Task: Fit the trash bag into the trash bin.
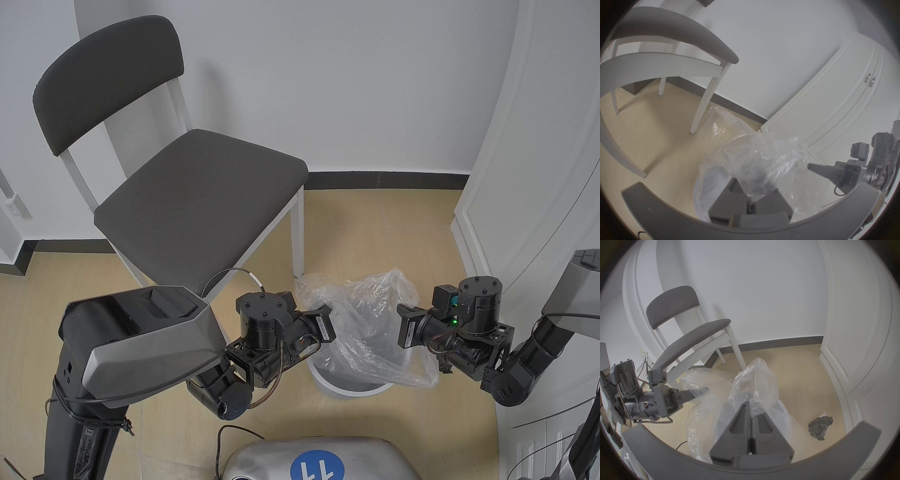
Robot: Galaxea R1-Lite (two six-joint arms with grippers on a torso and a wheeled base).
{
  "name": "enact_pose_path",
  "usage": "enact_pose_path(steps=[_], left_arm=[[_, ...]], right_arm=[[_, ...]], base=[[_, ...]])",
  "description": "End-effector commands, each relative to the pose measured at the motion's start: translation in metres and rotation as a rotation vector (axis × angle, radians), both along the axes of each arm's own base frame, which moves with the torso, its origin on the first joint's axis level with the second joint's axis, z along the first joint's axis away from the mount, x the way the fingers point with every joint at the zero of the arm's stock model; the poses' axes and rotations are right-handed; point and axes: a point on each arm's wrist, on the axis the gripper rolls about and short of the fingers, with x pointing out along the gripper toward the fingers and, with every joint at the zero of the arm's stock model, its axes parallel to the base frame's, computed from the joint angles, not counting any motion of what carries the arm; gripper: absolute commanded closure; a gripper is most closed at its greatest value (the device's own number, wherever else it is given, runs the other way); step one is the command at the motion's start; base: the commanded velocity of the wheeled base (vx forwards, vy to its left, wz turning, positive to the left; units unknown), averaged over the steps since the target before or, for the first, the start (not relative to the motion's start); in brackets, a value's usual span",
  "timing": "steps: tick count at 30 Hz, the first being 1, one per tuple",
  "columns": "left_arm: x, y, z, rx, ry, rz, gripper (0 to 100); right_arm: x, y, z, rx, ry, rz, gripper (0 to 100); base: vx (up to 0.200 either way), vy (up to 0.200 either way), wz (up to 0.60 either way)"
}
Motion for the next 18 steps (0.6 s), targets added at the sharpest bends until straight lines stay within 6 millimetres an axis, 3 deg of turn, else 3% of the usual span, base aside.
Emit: enact_pose_path(steps=[1,18], left_arm=[[0.0001,0.0020,0.0017,-0.001,-0.001,0.001,100],[0.0004,0.0018,0.0013,0.000,-0.002,0.001,100]], right_arm=[[-0.0011,-0.0019,0.0015,-0.001,-0.003,-0.003,100],[-0.0024,-0.0021,-0.0013,-0.013,0.015,-0.001,100]], base=[[0.000,0.000,0.00],[0.000,0.000,0.00]])
